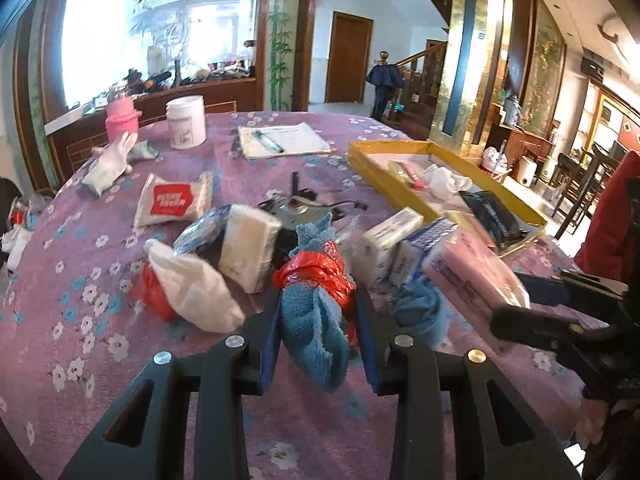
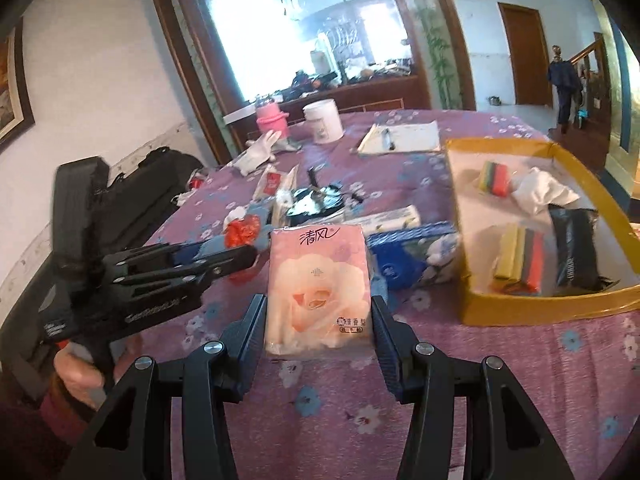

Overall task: Organize soft objects
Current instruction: 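Lift the blue cloth and pink tissue pack toward the yellow tray with both tools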

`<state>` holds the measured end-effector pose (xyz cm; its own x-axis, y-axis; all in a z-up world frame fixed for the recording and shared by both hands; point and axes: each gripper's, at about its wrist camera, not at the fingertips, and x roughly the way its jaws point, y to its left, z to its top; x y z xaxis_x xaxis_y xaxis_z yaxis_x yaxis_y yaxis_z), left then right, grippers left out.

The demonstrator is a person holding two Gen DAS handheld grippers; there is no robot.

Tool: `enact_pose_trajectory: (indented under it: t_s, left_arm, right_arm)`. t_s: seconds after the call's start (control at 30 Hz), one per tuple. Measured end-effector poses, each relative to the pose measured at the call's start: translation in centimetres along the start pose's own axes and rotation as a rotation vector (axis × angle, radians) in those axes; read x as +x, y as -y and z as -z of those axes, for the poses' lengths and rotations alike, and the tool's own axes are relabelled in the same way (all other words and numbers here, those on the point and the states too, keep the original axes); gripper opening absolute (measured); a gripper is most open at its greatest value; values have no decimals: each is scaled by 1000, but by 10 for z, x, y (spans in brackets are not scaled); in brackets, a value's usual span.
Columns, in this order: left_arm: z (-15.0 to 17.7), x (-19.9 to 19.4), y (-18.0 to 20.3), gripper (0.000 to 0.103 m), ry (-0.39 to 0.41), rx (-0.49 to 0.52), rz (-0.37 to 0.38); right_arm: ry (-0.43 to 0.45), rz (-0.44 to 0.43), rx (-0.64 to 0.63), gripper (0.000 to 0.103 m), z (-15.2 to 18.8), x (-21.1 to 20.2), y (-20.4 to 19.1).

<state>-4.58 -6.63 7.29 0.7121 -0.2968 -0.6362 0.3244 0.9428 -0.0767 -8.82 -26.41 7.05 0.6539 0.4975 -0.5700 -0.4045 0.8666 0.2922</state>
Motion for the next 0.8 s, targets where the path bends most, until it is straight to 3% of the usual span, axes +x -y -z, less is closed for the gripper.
enact_pose_trajectory:
  t_s: [0.43, 0.8]
  left_arm:
    - [-22, 1, 44, 33, -9, 53, 34]
    - [-51, 29, 96, 33, -49, 104, 76]
  right_arm:
    - [58, 18, 84, 55, -2, -24, 42]
    - [95, 80, 140, 55, -9, -46, 81]
